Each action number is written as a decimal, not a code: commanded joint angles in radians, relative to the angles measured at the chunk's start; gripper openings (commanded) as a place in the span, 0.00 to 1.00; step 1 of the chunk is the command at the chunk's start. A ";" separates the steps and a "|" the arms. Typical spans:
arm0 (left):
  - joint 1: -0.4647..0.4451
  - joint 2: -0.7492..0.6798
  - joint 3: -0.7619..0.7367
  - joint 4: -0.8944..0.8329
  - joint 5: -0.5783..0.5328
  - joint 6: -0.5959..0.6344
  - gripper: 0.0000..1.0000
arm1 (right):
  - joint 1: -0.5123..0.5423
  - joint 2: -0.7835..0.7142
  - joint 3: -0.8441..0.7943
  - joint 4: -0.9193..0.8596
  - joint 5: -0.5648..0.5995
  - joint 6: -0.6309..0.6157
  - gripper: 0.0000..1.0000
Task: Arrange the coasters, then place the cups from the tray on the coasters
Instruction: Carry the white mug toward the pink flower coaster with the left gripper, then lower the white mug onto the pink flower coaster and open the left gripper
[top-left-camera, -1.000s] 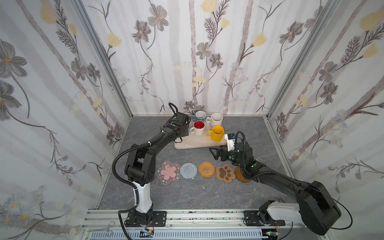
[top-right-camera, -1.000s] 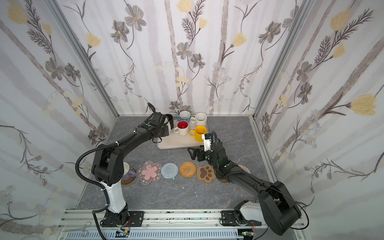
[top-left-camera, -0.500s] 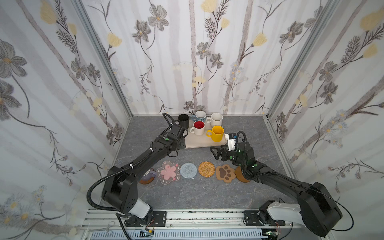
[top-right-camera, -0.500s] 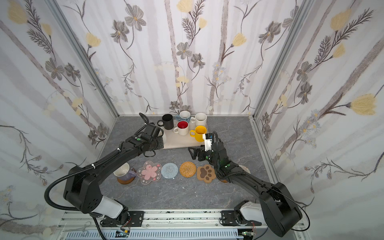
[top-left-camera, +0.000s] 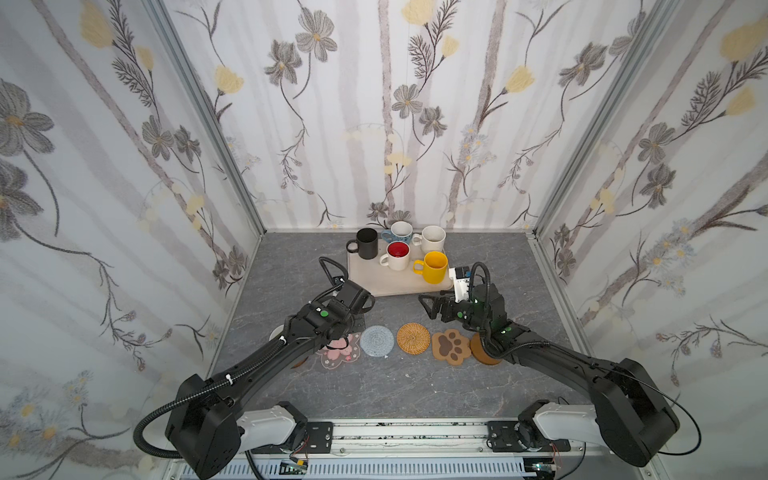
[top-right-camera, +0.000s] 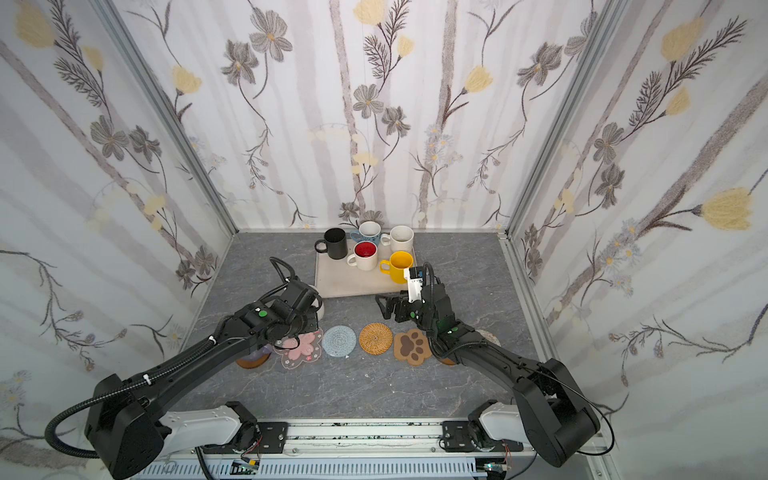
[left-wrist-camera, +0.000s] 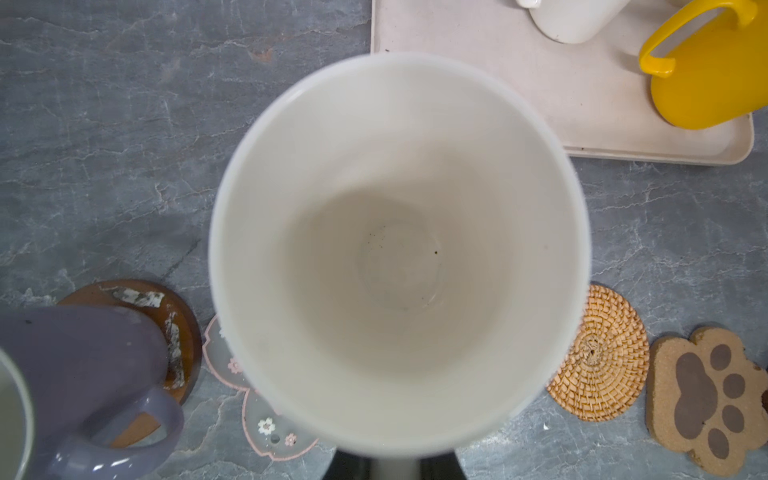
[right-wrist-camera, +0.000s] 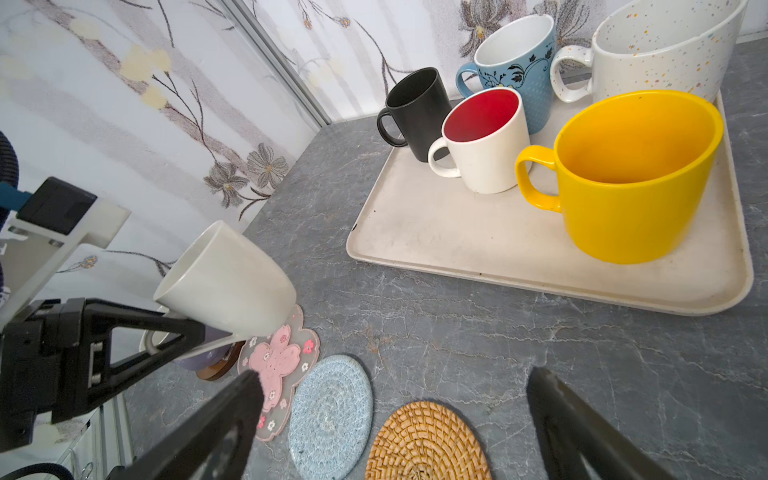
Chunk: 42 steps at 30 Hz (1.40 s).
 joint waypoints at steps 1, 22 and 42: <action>-0.004 -0.046 -0.033 -0.008 -0.078 -0.079 0.00 | 0.000 0.010 0.005 0.038 -0.006 0.005 1.00; -0.138 -0.143 -0.196 -0.092 -0.144 -0.286 0.00 | -0.002 0.014 0.007 0.033 0.004 0.007 1.00; -0.138 -0.118 -0.248 -0.052 -0.191 -0.314 0.00 | -0.004 0.015 0.010 0.039 -0.012 0.006 1.00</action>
